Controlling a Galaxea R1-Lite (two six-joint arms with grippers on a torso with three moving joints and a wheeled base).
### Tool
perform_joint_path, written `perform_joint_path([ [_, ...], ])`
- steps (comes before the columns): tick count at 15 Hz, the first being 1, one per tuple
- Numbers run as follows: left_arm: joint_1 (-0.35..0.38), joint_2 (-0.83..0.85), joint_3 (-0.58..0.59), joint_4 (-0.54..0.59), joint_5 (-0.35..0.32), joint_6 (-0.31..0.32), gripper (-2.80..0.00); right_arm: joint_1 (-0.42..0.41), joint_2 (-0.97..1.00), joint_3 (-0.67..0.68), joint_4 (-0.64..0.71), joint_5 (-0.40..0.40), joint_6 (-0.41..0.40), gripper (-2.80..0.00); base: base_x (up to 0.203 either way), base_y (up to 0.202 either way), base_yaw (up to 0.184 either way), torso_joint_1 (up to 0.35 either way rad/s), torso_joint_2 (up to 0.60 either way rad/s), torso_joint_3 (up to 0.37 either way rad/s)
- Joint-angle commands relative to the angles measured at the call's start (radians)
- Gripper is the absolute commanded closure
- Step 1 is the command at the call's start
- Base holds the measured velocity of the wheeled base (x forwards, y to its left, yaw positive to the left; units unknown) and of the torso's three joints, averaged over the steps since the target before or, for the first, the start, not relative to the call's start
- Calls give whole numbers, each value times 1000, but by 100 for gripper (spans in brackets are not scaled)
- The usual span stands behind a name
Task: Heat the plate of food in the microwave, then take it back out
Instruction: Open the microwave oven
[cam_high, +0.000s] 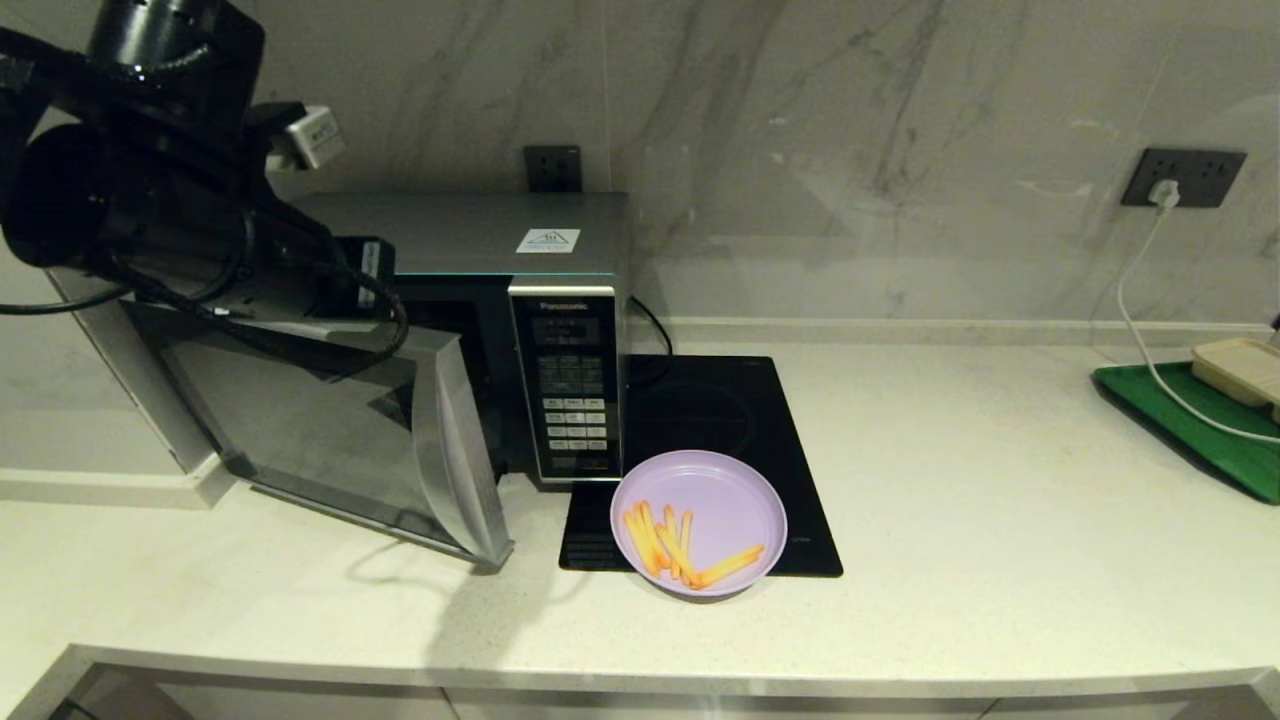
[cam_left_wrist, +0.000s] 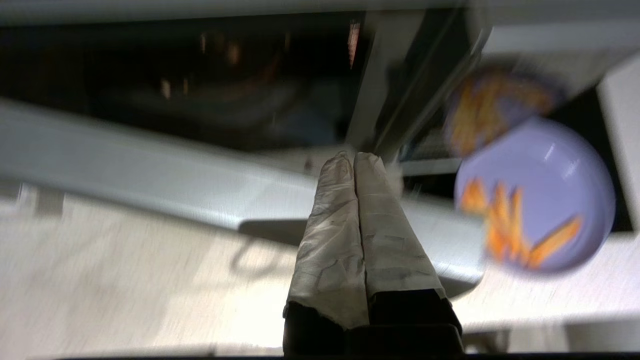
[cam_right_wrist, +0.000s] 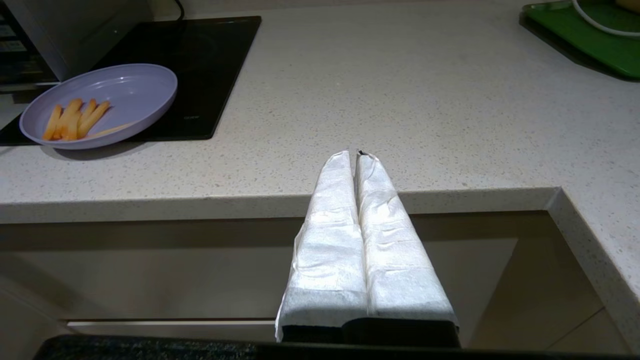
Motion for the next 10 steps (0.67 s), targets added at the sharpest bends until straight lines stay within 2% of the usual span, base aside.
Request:
perform_joint_path([
  [1, -19, -26, 1, -129, 9, -2, 0, 0, 0, 0, 0, 0, 1, 0, 0, 0, 0, 0, 0, 0],
  [3, -20, -66, -3, -35, 40, 41, 0, 0, 0, 0, 0, 0, 1, 0, 0, 0, 0, 0, 0, 0],
  [7, -65, -26, -5, -91, 51, 42, 0, 0, 0, 0, 0, 0, 1, 0, 0, 0, 0, 0, 0, 0],
  [10, -66, 72, -19, -114, 54, 6, 0, 0, 0, 0, 0, 0, 1, 0, 0, 0, 0, 0, 0, 0],
])
